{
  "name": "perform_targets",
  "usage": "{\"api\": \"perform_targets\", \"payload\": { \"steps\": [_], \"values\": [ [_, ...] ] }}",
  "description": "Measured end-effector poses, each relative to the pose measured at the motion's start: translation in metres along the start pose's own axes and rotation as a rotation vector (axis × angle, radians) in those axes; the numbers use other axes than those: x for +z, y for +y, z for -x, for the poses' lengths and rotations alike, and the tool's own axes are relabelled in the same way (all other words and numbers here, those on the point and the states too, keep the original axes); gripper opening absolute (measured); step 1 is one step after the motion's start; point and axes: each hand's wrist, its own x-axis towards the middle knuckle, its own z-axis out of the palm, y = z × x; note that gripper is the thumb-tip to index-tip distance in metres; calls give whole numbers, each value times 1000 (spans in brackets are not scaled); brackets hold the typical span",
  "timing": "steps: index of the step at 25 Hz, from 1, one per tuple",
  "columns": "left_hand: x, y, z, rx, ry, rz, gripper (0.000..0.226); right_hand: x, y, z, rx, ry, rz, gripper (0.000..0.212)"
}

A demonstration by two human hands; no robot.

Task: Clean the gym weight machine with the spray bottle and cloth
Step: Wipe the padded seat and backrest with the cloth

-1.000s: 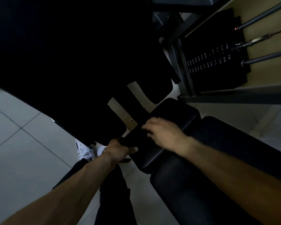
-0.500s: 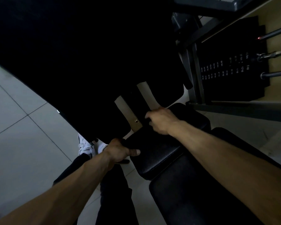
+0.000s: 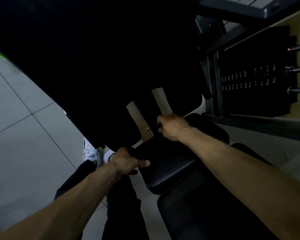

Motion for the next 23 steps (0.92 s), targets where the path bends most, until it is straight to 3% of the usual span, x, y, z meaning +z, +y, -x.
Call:
{"api": "perform_targets", "payload": {
  "steps": [3, 7, 11, 13, 15, 17, 20, 23],
  "values": [
    [3, 0, 2, 3, 5, 9, 80, 5, 4, 0, 76, 94, 121, 31],
    [3, -1, 0, -20, 36, -26, 60, 38, -57, 13, -116, 8, -57, 32],
    [1, -5, 1, -16, 11, 37, 105, 15, -4, 29, -69, 46, -148, 36],
    [1, -8, -1, -23, -7, 116, 113, 10, 21, 37, 43, 144, -135, 36],
    [2, -8, 2, -55, 1, 299, 72, 17, 10, 44, 79, 210, -159, 35],
    [0, -11, 6, -182, 21, 534, 32, 32, -33, 46, 7, 124, -199, 32],
    [-7, -16, 14, -288, -34, 836, 33, 53, -95, 42, -210, -27, -188, 27],
    [-11, -17, 16, -321, -49, 909, 31, 48, -95, 32, -250, 15, -80, 27]
  ]
}}
